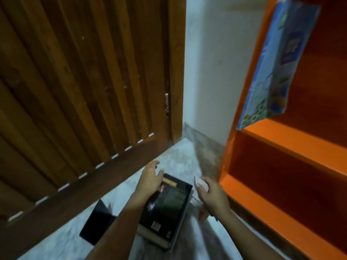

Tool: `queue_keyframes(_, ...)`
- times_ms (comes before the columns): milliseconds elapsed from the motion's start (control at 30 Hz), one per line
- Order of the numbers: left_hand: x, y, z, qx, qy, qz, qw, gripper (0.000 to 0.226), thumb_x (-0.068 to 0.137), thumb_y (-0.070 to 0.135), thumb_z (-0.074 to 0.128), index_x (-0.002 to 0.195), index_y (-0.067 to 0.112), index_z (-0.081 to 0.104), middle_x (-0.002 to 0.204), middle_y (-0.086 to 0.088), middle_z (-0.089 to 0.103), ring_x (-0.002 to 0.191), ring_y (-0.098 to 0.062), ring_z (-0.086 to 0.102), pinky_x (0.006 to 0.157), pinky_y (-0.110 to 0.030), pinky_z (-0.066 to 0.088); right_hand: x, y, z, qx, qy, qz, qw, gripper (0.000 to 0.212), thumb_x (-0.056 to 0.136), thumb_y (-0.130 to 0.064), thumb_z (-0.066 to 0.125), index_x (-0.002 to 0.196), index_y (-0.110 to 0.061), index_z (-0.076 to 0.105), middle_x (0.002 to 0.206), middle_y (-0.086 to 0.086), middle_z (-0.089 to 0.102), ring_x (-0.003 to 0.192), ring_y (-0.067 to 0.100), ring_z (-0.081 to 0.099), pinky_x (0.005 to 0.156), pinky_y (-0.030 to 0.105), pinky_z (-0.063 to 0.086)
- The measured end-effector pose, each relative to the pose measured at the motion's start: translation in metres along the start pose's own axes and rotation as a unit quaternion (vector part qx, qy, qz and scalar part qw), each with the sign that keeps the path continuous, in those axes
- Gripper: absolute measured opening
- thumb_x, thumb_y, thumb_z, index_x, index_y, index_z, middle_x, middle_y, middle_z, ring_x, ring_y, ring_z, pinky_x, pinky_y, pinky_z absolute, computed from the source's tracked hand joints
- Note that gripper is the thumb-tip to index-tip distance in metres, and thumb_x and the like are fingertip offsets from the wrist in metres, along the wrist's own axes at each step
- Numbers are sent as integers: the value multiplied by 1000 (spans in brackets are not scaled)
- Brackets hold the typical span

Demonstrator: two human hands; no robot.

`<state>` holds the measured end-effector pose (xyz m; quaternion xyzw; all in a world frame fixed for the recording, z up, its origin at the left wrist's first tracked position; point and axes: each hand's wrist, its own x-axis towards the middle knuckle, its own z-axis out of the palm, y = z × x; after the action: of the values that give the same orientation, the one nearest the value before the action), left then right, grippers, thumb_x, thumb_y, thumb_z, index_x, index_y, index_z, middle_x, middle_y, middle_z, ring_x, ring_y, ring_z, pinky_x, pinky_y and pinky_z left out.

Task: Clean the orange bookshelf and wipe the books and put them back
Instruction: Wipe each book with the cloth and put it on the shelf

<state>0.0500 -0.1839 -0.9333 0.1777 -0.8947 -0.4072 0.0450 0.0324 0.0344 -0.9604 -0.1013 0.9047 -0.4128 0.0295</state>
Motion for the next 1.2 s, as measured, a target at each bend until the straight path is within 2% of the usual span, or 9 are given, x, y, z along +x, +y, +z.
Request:
queue_keyframes(200, 7, -104, 41, 11, -65, -120, 991, 34, 97, 29, 48, 122, 7, 53, 119, -14, 58, 107, -24, 56, 84, -24, 40, 0, 44, 81, 89, -127, 154, 976, 21, 96, -28, 50, 85, -20, 66, 84, -3, 66, 78, 14, 61, 70, 29, 49)
queue_keyframes(333, 9, -150, 63, 22, -105, -174, 979, 40, 97, 29, 48, 131, 9, 44, 125, -12, 50, 113, -26, 53, 93, -33, 46, 8, 58, 117, 172, -122, 233, 949, 9, 96, -25, 52, 104, -23, 55, 83, -14, 56, 71, 0, 55, 55, 8, 41)
queue_keyframes(467, 8, -168, 78, 6, -124, -167, 978, 30, 99, 26, 45, 125, 11, 49, 120, -7, 56, 94, -8, 50, 65, -9, 38, 20, 69, 135, 248, -105, 276, 923, 28, 93, -20, 58, 118, -24, 47, 112, 2, 61, 94, 18, 62, 85, 33, 52)
queue_keyframes(533, 9, -170, 82, -12, -105, -159, 982, 28, 99, 23, 46, 125, 12, 49, 116, 0, 56, 93, -5, 48, 60, -4, 34, 25, 71, 139, 310, -89, 292, 900, 30, 91, -14, 61, 118, -22, 50, 115, 6, 62, 93, 20, 65, 84, 37, 55)
queue_keyframes(667, 5, -166, 84, -45, -72, -149, 985, 35, 99, 24, 46, 132, 14, 44, 119, 4, 51, 97, -3, 45, 60, 0, 33, 27, 67, 145, 381, -38, 288, 877, 37, 92, -3, 56, 127, -8, 49, 124, 14, 57, 93, 16, 62, 66, 16, 55)
queue_keyframes(767, -2, -167, 83, -85, -46, -166, 981, 42, 98, 28, 47, 137, 17, 40, 132, -2, 52, 105, -7, 49, 77, -12, 37, 20, 62, 143, 409, -54, 258, 874, 40, 91, 1, 53, 130, -8, 47, 127, 20, 56, 102, 25, 64, 69, 21, 57)
queue_keyframes(900, -17, -165, 75, -118, 8, -154, 981, 37, 97, 22, 50, 133, 16, 44, 129, -2, 51, 106, -5, 47, 87, -21, 37, 15, 48, 130, 423, -141, 219, 868, 39, 90, 5, 52, 125, -12, 48, 102, 12, 66, 74, 13, 72, 55, 21, 55)
queue_keyframes(1067, -21, -154, 54, -167, 56, -132, 975, 29, 95, 21, 53, 124, 23, 51, 124, -5, 57, 112, -22, 55, 96, -44, 48, 20, 25, 112, 369, -124, 162, 907, 39, 88, -4, 62, 116, -28, 53, 105, 14, 68, 83, 13, 71, 68, 26, 58)
queue_keyframes(1200, -11, -101, 17, -220, 47, -59, 973, 27, 94, 38, 51, 120, 35, 50, 112, 16, 63, 109, -11, 61, 91, -30, 49, 32, -6, 80, 328, -51, 104, 938, 31, 89, -6, 61, 118, -17, 57, 87, 12, 70, 78, 19, 69, 69, 24, 55)
